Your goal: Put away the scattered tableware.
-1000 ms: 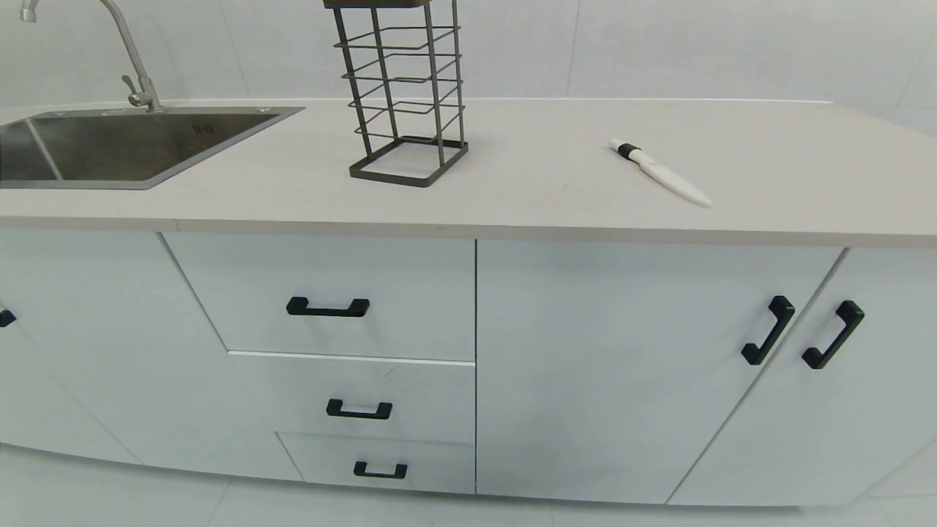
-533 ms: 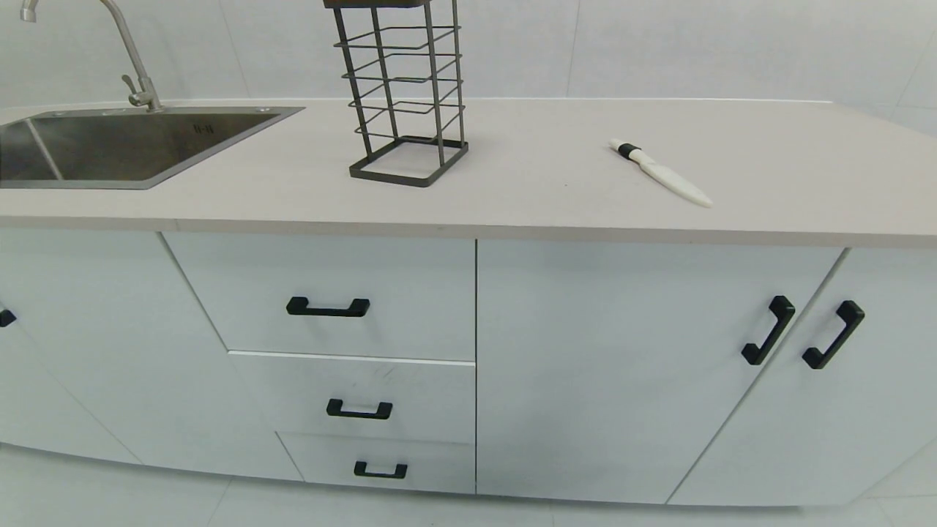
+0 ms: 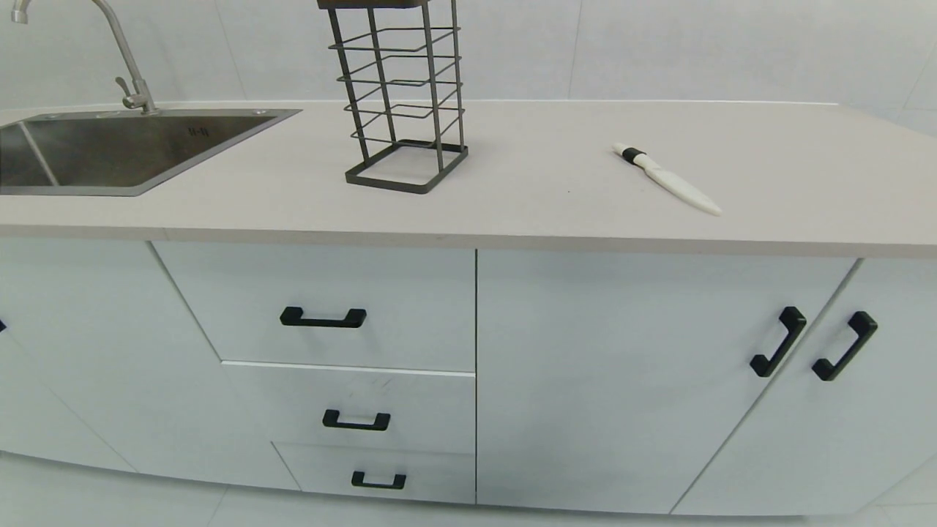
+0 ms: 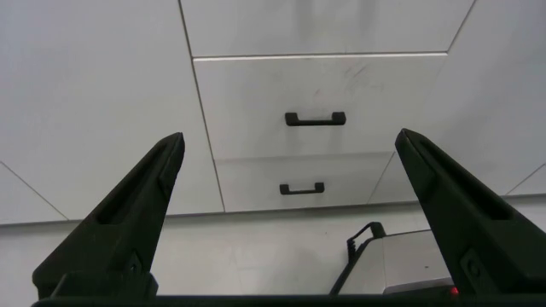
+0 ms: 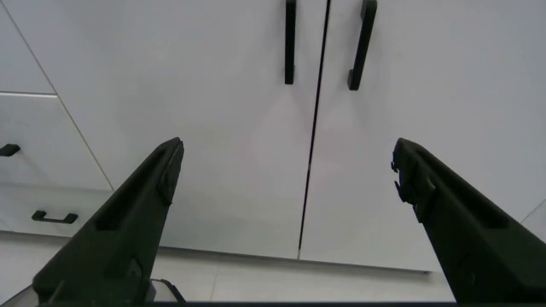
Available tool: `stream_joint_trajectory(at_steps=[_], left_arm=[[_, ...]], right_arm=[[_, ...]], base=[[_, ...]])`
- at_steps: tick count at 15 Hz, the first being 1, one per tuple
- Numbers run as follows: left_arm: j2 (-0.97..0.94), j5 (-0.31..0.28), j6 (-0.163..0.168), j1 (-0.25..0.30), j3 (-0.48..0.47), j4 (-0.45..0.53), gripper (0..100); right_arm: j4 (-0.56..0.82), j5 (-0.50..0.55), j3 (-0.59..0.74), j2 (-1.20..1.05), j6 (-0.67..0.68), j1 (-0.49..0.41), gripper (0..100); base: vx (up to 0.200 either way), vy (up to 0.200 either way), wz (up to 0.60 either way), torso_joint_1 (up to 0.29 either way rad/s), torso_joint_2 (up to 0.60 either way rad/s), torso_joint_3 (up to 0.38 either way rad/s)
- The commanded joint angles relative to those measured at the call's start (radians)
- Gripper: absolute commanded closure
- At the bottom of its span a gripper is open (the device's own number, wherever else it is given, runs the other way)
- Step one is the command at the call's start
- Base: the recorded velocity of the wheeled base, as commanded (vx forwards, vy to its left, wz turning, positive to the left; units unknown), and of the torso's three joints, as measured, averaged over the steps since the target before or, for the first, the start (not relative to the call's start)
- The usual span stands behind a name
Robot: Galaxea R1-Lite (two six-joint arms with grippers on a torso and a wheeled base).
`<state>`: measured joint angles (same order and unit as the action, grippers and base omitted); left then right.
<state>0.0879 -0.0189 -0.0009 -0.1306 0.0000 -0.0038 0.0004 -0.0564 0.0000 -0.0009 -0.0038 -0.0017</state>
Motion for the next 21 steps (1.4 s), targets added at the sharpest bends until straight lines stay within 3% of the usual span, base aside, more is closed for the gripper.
stream_joint_trajectory(at_steps=[1,16,21], left_arm=[[0.007,-0.001,0.001,0.000,0.000,-0.001,0],[0.007,-0.003,-0.002,0.000,0.000,-0.001,0],[0.007,-0.001,-0.001,0.000,0.000,-0.001,0]], right_arm=[[0.000,0.000,0.000,0.001,-0.001,0.000,0],[0.000,0.000,0.000,0.001,-0.001,0.000,0],[0.000,0.000,0.000,0.001,-0.004,0.002,0]], base=[[0.000,0.000,0.00,0.000,0.00,0.000],[0.000,-0.013,0.00,0.000,0.00,0.000],[0.120,0.000,0.00,0.000,0.00,0.002]])
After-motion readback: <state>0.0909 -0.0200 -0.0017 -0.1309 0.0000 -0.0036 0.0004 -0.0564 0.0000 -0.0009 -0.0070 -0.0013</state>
